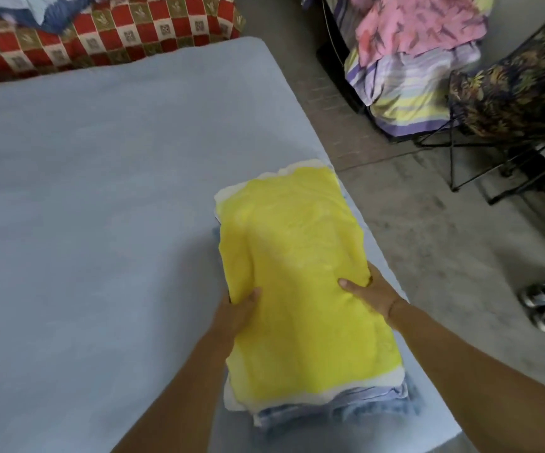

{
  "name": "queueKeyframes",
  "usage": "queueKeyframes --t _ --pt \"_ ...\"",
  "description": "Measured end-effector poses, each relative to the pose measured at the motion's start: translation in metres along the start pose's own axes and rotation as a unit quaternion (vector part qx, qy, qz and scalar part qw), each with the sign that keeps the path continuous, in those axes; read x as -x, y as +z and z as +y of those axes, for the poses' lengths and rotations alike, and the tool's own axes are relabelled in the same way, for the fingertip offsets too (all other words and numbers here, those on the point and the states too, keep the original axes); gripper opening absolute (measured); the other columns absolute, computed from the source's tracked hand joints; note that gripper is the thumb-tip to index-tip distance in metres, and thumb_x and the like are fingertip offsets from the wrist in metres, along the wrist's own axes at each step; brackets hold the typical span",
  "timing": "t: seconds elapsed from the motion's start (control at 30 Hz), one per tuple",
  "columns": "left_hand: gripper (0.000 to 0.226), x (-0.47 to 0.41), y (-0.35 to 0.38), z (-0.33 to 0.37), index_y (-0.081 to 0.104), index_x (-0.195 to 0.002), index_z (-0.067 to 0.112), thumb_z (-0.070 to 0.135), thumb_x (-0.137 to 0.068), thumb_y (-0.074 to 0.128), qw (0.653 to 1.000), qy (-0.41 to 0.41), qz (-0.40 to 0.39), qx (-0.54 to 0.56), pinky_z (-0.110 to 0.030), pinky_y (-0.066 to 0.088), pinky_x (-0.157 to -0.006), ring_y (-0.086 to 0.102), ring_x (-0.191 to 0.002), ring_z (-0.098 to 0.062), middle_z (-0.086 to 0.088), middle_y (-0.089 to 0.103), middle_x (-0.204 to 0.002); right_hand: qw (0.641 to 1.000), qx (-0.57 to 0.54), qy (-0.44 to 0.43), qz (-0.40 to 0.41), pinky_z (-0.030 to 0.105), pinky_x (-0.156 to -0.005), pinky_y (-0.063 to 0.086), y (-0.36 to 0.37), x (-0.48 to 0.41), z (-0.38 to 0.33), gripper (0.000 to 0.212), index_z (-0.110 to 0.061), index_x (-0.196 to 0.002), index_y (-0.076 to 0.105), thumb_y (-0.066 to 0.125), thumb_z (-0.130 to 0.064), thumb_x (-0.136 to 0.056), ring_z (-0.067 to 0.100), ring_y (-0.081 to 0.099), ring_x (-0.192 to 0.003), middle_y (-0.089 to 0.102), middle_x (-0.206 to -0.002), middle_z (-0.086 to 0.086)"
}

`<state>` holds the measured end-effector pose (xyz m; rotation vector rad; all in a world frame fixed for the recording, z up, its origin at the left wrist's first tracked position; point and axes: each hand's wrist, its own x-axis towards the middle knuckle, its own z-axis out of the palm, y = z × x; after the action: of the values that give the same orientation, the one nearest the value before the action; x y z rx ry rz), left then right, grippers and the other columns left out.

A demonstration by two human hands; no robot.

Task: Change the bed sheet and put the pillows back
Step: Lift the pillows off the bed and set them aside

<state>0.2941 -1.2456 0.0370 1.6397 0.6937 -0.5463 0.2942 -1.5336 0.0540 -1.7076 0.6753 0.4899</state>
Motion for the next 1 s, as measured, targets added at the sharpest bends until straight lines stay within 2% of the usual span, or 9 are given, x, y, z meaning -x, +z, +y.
queueKeyframes --t 0.2,0.37,0.43,0.57,0.63,0.7,0.83,0.93,1.0 --pt "0.133 0.033 -0.010 -0.054 0.042 -0.145 0.019 0.087 -0.033 0.071 0.998 -0.041 -0.054 0.016 -0.050 0.044 -0.104 0.055 -0.121 -0.029 -0.005 0.054 -0.139 0.998 -0.029 0.051 0.007 0.037 -0.088 0.047 -0.004 0.037 0.052 0.073 -0.019 -0.143 0.036 0.072 -0.036 -0.082 0.024 0.057 -0.107 0.055 -0.126 0.003" --pt "0.104 0.052 -0.012 -0.061 0.047 -0.141 0.011 0.073 -0.062 0.073 0.996 -0.064 -0.059 -0.022 -0.040 0.043 -0.101 0.053 -0.124 -0.030 -0.012 0.052 -0.140 0.999 0.020 0.028 0.019 0.033 -0.088 0.045 0.001 0.064 0.066 0.065 -0.015 -0.129 0.055 0.074 -0.046 -0.076 0.023 0.059 -0.104 0.063 -0.121 0.004" --pt "0.099 0.064 -0.010 -0.058 0.053 -0.136 0.011 0.071 -0.061 0.075 0.996 -0.046 -0.068 -0.031 -0.038 0.043 -0.100 0.056 -0.119 -0.028 -0.010 0.058 -0.134 0.999 0.032 0.011 0.031 0.030 -0.084 0.047 -0.001 0.081 0.059 0.051 -0.015 -0.122 0.062 0.074 -0.040 -0.079 0.022 0.063 -0.097 0.066 -0.113 0.005" --pt "0.120 0.093 -0.006 -0.074 0.060 -0.131 0.013 0.085 -0.036 0.072 0.992 -0.028 -0.117 -0.032 -0.041 0.046 -0.104 0.063 -0.113 -0.023 -0.005 0.065 -0.127 0.995 0.092 -0.030 0.032 0.018 -0.068 0.048 -0.020 0.125 0.046 0.030 -0.024 -0.106 0.066 0.075 -0.035 -0.080 0.006 0.063 -0.080 0.069 -0.092 -0.006" --pt "0.109 0.109 0.000 -0.085 0.057 -0.134 0.012 0.079 -0.050 0.073 0.990 -0.027 -0.128 -0.045 -0.040 0.043 -0.106 0.060 -0.118 -0.024 -0.007 0.062 -0.131 0.991 0.121 -0.038 0.037 0.011 -0.063 0.046 -0.026 0.140 0.057 0.027 -0.027 -0.104 0.064 0.076 -0.032 -0.080 0.009 0.064 -0.083 0.067 -0.087 -0.012" --pt "0.102 0.114 0.004 -0.106 0.048 -0.141 0.013 0.073 -0.062 0.072 0.991 -0.018 -0.117 -0.060 -0.037 0.040 -0.108 0.053 -0.127 -0.024 -0.007 0.054 -0.140 0.987 0.146 -0.041 0.051 0.020 -0.071 0.044 -0.022 0.149 0.078 0.039 -0.023 -0.113 0.063 0.078 -0.029 -0.078 0.016 0.063 -0.093 0.067 -0.097 -0.006" --pt "0.141 0.115 0.000 -0.146 0.024 -0.153 0.017 0.091 -0.040 0.065 0.991 -0.019 -0.105 -0.085 -0.046 0.033 -0.113 0.038 -0.139 -0.026 -0.004 0.033 -0.156 0.991 0.109 0.012 0.078 0.031 -0.084 0.042 -0.012 0.155 0.123 0.073 -0.012 -0.136 0.041 0.080 -0.026 -0.076 0.021 0.053 -0.107 0.054 -0.126 0.005" --pt "0.119 0.124 -0.010 -0.141 0.016 -0.155 0.013 0.072 -0.066 0.068 0.990 -0.032 -0.103 -0.095 -0.047 0.031 -0.114 0.032 -0.142 -0.028 -0.006 0.026 -0.158 0.988 0.100 0.033 0.111 0.044 -0.107 0.037 -0.012 0.156 0.136 0.116 -0.016 -0.151 0.019 0.085 -0.049 -0.062 0.027 0.037 -0.135 0.033 -0.152 0.008" --pt "0.119 0.121 -0.014 -0.140 0.019 -0.154 0.014 0.072 -0.064 0.071 0.991 -0.027 -0.106 -0.081 -0.047 0.034 -0.112 0.036 -0.140 -0.028 -0.006 0.030 -0.156 0.983 0.116 0.033 0.135 0.051 -0.113 0.027 -0.011 0.155 0.138 0.128 -0.021 -0.154 0.011 0.083 -0.059 -0.055 0.028 0.022 -0.144 0.019 -0.158 0.007"
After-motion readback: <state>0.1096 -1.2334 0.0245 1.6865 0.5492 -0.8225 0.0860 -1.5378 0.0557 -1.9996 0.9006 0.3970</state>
